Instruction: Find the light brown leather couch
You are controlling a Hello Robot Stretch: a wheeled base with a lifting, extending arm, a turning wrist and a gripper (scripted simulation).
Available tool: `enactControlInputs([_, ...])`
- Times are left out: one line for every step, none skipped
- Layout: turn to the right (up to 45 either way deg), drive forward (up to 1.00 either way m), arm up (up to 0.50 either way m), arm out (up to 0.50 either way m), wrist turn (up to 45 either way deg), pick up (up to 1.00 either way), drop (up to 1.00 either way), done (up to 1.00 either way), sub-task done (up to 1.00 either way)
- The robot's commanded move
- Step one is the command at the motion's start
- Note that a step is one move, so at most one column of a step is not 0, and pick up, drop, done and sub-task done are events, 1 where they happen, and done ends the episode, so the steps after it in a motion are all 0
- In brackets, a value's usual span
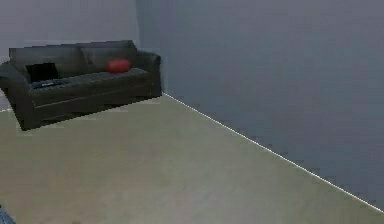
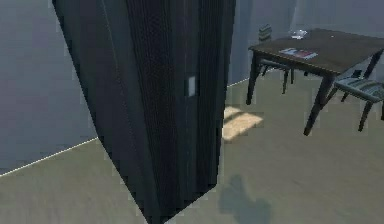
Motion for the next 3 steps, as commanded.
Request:
enactControlInputs([0.0,0.35,0.00,0.00,0.0,0.00,0.00,0.00,0.00])
enactControlInputs([-33.0,0.00,0.00,0.00,0.0,0.00,0.00,0.00,0.00])
enactControlInputs([0.0,1.00,0.00,0.00,0.0,0.00,0.00,0.00,0.00])
